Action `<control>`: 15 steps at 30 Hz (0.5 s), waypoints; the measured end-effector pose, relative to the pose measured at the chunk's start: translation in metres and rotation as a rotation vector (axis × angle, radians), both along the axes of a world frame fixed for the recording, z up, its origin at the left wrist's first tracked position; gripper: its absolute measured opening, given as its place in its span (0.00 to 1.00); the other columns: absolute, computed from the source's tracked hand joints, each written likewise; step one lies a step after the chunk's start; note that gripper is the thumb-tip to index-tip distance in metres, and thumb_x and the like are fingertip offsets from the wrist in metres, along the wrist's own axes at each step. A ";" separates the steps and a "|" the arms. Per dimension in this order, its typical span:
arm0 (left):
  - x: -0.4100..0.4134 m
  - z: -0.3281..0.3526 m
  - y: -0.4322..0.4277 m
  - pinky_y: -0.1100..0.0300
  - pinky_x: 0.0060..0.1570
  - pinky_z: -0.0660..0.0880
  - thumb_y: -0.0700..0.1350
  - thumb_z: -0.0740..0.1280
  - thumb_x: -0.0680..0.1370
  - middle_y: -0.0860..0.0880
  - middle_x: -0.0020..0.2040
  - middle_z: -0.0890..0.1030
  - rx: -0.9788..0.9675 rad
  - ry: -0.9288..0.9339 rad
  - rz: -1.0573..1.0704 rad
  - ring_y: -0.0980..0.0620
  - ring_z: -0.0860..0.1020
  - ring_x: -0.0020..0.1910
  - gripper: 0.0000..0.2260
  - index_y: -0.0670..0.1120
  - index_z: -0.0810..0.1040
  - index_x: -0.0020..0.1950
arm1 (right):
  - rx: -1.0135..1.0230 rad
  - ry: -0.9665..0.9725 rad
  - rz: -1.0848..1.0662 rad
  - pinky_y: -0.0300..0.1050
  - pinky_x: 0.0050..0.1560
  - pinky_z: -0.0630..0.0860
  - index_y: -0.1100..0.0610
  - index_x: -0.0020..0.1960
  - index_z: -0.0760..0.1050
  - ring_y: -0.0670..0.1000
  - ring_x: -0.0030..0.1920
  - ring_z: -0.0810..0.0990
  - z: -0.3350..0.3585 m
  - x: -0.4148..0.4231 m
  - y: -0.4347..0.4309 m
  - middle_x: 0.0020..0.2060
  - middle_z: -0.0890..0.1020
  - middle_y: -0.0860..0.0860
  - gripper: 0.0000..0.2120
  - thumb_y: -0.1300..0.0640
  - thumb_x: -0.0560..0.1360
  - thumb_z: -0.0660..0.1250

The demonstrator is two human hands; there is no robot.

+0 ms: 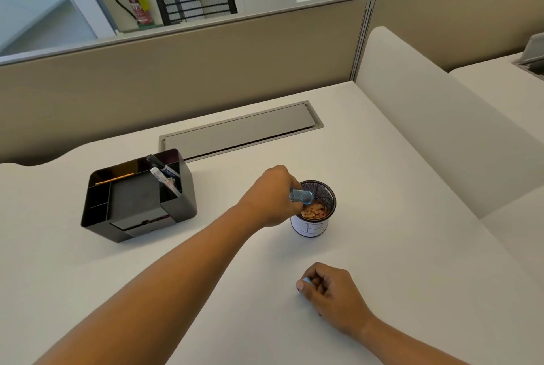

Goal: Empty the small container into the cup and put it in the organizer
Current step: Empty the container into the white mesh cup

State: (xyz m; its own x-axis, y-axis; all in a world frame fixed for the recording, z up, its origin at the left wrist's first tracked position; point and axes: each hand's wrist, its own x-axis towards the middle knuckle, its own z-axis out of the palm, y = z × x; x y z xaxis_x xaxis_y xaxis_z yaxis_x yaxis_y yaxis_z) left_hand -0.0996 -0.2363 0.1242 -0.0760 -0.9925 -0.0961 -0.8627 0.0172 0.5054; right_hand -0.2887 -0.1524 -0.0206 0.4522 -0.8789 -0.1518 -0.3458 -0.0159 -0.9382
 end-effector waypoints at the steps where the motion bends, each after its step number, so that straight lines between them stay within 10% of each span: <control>1: 0.000 0.000 0.000 0.64 0.33 0.65 0.45 0.71 0.72 0.50 0.44 0.71 -0.001 -0.006 0.001 0.50 0.74 0.42 0.10 0.48 0.84 0.52 | 0.002 0.001 0.002 0.39 0.28 0.73 0.50 0.39 0.78 0.45 0.25 0.72 0.000 0.000 0.000 0.26 0.76 0.43 0.12 0.43 0.72 0.71; 15: 0.011 -0.003 0.030 0.56 0.40 0.74 0.53 0.75 0.70 0.56 0.44 0.74 -0.039 0.024 0.155 0.53 0.74 0.44 0.16 0.57 0.81 0.58 | 0.315 -0.158 -0.123 0.44 0.32 0.83 0.51 0.50 0.83 0.48 0.32 0.83 0.031 0.005 -0.013 0.41 0.86 0.57 0.05 0.56 0.74 0.75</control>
